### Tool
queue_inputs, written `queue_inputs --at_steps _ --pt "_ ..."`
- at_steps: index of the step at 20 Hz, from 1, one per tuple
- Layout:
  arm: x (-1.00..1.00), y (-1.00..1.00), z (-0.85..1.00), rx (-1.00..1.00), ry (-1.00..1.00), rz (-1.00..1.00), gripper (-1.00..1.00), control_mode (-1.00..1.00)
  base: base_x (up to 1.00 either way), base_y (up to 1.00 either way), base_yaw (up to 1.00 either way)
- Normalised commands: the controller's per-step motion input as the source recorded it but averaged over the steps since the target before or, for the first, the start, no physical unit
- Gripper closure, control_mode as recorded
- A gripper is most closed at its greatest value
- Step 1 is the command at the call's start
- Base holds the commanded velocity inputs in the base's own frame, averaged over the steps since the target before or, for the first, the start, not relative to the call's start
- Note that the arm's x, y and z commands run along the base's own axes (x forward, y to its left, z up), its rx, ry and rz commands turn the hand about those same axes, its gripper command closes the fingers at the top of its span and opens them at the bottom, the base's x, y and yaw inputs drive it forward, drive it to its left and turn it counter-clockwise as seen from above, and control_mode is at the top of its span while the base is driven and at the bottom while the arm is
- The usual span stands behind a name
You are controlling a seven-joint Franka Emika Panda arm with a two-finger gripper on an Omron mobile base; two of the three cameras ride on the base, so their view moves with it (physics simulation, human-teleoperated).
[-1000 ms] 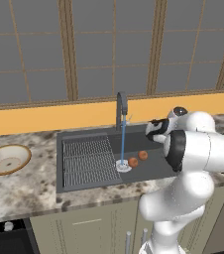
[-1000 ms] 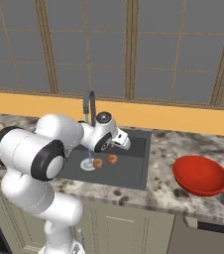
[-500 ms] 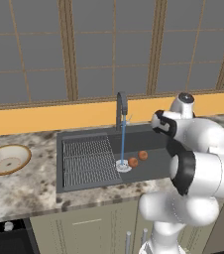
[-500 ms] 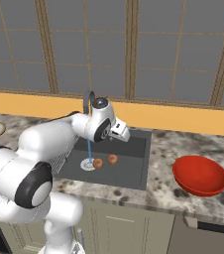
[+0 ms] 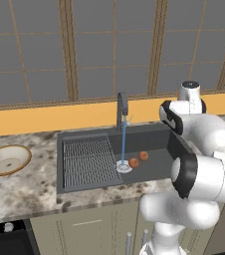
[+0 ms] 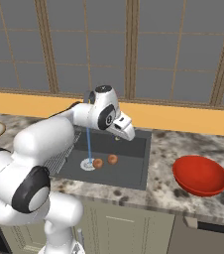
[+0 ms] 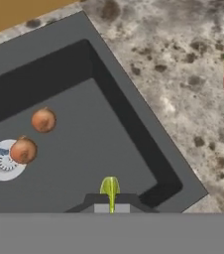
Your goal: Pick the onions from the sink and place them in one bowl. Place the lemon wedge in the other bowl. Then turn off the sink faucet.
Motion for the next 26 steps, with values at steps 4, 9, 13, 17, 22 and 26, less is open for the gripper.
queue_inputs --at_steps 4,9,13,17,22,26 --pt "-0.51 -0.77 0.06 0.0 0.02 -0.15 1.0 -1.0 0.0 0.0 0.0" --pt "-0.46 -0.76 0.0 0.0 0.0 -0.13 1.0 -1.0 0.0 0.0 0.0" --pt "-0.21 -0.72 0.0 0.0 0.0 -0.1 1.0 -1.0 0.0 0.0 0.0" --pt "-0.01 -0.7 0.0 0.0 0.0 -0.05 1.0 -1.0 0.0 0.0 0.0" --pt "0.0 -0.68 0.0 0.0 0.0 -0.03 1.0 -1.0 0.0 0.0 0.0" --pt "-0.01 -0.61 -0.01 0.0 0.0 0.0 1.0 -1.0 0.0 0.0 0.0"
